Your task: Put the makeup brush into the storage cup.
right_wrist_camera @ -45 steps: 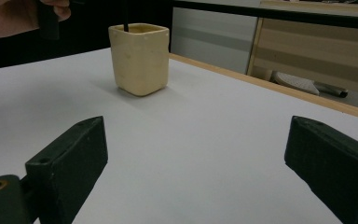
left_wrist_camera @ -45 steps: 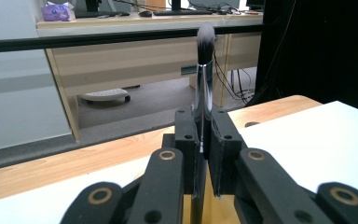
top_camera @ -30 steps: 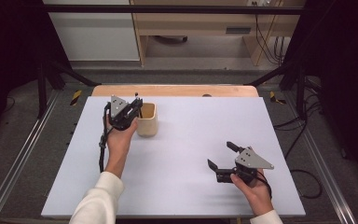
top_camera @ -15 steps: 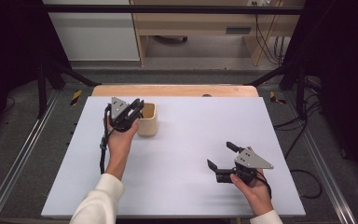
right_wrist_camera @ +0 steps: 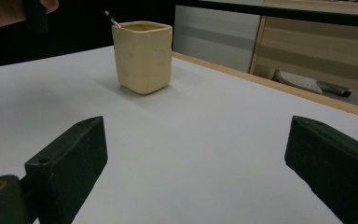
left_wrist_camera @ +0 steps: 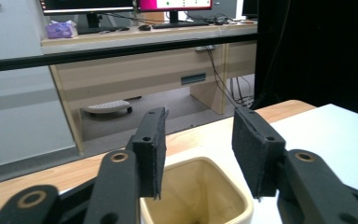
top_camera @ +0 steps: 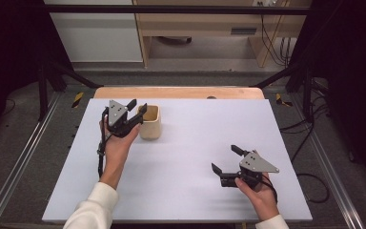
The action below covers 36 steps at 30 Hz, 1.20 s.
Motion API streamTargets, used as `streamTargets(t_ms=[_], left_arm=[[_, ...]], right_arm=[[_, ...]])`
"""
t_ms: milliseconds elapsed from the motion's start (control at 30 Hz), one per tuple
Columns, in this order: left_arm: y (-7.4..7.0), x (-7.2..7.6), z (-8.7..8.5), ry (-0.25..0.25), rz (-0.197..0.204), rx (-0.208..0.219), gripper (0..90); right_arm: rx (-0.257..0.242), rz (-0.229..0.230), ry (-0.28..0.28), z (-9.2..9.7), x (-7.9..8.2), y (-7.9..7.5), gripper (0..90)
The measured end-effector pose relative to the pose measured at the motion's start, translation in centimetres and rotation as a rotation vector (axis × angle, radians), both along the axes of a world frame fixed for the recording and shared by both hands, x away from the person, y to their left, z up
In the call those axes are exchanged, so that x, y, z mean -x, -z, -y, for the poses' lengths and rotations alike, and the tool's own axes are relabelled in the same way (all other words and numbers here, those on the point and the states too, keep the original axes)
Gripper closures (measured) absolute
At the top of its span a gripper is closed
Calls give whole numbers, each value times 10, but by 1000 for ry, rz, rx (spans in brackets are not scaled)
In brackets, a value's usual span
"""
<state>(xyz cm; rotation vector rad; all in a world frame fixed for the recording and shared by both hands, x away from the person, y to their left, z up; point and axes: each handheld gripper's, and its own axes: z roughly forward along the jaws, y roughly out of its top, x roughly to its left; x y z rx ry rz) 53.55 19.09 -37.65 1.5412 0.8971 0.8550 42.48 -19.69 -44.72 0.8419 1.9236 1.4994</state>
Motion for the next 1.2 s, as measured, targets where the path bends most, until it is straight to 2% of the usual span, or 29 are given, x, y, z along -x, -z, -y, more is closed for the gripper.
streamTargets(t_ms=[433, 533, 633, 900, 1200], left_arm=[[-2, 5, 5, 67, -11, -13, 443], [-3, 6, 6, 73, -9, -12, 425], [-4, 9, 7, 72, 0, -29, 418], [-4, 11, 5, 89, -8, -16, 377], [-3, 15, 4, 138, -24, -4, 319]], right_arm=[[1, 0, 0, 0, 0, 0, 60], [1, 0, 0, 0, 0, 0, 60], [2, 1, 1, 0, 0, 0, 59], [3, 1, 1, 0, 0, 0, 58], [5, 2, 0, 0, 0, 0, 58]])
